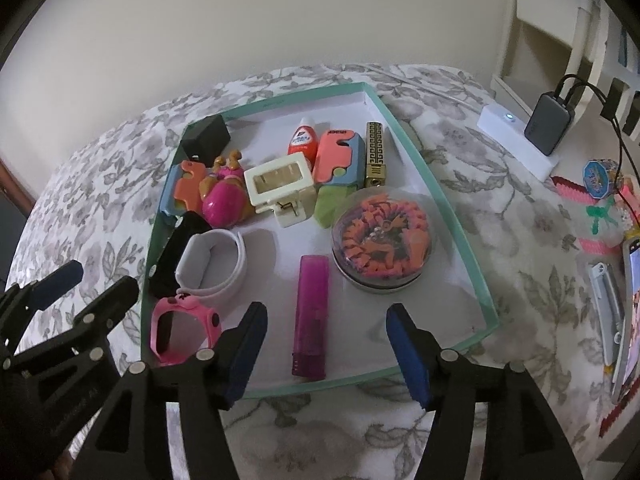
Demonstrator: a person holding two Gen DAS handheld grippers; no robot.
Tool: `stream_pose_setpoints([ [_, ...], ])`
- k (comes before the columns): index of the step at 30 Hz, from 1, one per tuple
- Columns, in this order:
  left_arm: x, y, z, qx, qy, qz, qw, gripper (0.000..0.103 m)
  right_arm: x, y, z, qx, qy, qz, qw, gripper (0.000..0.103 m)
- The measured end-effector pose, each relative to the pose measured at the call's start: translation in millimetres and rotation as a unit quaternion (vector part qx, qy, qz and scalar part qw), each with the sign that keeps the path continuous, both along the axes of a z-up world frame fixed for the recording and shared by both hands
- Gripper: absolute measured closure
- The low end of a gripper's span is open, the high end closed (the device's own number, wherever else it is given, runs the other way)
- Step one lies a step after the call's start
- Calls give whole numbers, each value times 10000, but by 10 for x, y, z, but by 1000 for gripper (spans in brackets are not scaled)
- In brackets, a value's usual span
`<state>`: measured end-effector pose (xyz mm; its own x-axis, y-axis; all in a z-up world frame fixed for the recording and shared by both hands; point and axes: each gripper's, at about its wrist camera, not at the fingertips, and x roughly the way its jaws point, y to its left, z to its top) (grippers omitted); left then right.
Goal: Organize rigid objects
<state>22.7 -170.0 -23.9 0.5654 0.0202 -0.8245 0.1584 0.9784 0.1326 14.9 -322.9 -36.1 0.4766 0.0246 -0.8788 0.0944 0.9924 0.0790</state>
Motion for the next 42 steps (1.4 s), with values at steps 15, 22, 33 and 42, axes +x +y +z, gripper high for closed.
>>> stream_pose_setpoints([
  [15, 81, 203, -140, -182, 249, 339, 9989, 18, 11, 17, -15, -96, -66, 81, 9999, 15],
  [22, 101, 254, -162, -359, 297, 395, 9981, 17, 9, 25, -17, -208, -127, 105, 9996, 0],
  [33, 117, 276, -194, -449, 373, 398, 9975, 17, 19, -12, -31, -215, -117, 8, 9997, 0],
  [42, 98, 287, -186, -568, 379, 356, 9970, 17, 18, 2, -37, -197, -91, 56, 9997, 0],
])
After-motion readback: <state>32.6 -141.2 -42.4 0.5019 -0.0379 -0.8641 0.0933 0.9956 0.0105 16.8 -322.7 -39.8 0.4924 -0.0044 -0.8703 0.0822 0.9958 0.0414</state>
